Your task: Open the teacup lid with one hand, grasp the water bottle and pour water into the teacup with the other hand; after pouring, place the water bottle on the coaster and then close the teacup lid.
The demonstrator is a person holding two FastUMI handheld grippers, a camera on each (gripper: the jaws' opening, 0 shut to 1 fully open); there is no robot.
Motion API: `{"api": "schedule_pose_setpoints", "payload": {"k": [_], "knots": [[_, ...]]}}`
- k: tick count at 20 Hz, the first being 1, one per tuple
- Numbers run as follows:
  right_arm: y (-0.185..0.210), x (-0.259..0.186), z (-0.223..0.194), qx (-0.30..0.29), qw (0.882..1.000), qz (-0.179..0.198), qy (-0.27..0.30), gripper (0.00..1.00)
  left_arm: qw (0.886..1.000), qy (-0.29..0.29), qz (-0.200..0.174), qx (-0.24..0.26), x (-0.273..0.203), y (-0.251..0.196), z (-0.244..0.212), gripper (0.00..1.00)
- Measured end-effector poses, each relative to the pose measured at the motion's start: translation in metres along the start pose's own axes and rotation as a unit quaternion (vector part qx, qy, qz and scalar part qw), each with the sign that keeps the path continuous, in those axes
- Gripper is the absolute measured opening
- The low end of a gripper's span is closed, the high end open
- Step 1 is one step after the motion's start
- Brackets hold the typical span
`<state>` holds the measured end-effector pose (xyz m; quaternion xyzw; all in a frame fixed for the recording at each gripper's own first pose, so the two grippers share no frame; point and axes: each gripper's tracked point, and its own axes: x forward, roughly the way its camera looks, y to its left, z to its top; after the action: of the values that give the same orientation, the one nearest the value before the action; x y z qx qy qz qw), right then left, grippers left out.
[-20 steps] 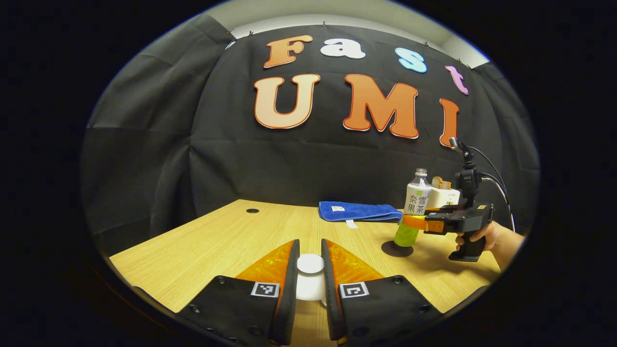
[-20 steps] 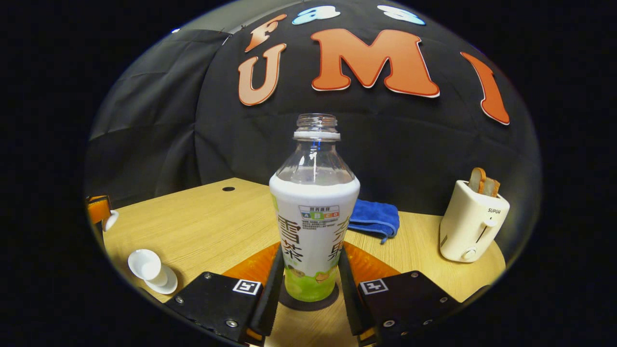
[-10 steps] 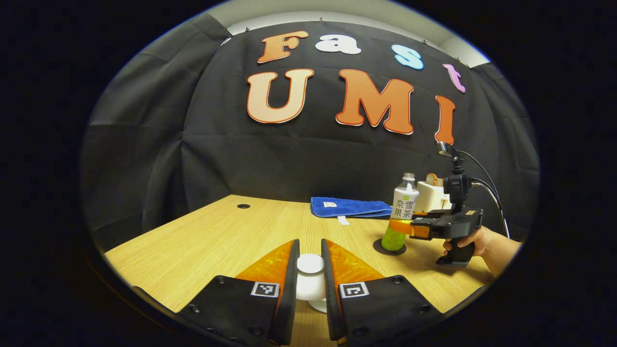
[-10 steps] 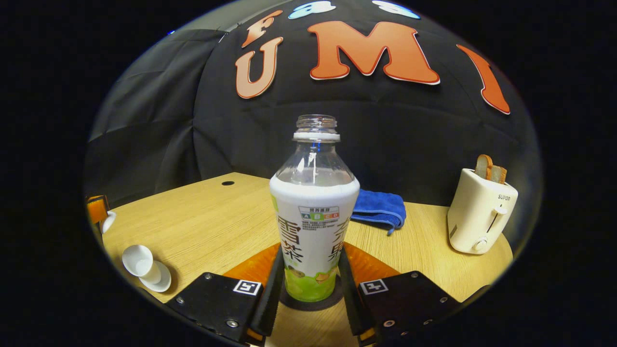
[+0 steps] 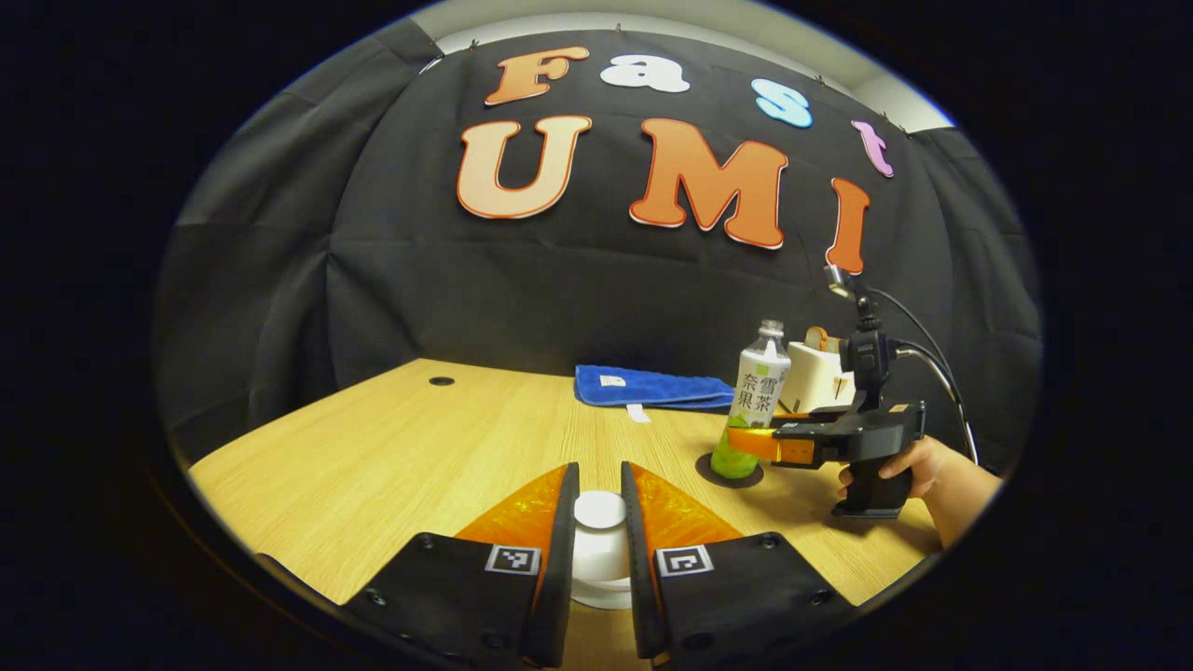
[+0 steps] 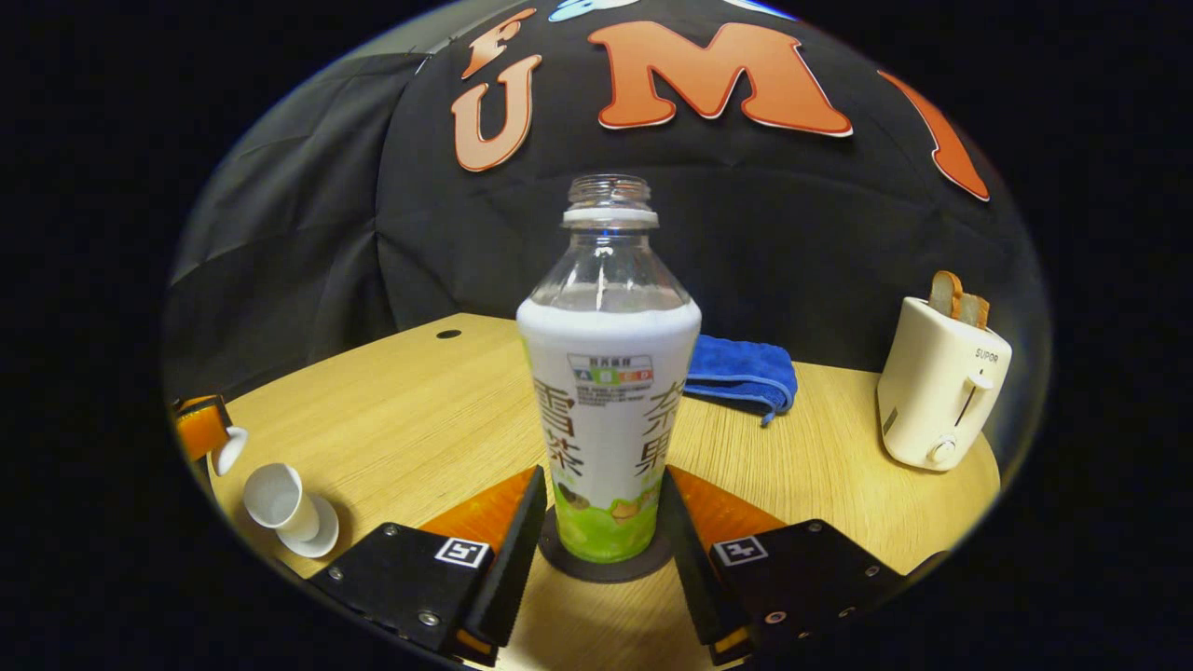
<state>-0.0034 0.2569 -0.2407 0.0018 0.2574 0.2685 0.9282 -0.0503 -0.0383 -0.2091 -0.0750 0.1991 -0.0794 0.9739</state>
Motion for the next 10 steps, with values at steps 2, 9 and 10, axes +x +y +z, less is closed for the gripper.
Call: {"api": "schedule_pose_setpoints", "payload": {"k": [2, 9, 10], "knots": [[0.006, -0.014, 0.005, -0.013, 1.0, 0.003, -0.008, 0.8, 1.0, 0.007, -0.001, 0.003, 0.005, -0.002, -0.005, 0.31], [0.018, -0.052, 0.009, -0.034, 0.999, 0.021, -0.026, 0.94, 0.999, 0.027, -0.001, 0.024, 0.017, -0.01, -0.019, 0.3], [0.019, -0.057, 0.009, -0.038, 0.999, 0.024, -0.028, 0.94, 0.999, 0.032, -0.002, 0.028, 0.018, -0.011, -0.022, 0.31]]}}
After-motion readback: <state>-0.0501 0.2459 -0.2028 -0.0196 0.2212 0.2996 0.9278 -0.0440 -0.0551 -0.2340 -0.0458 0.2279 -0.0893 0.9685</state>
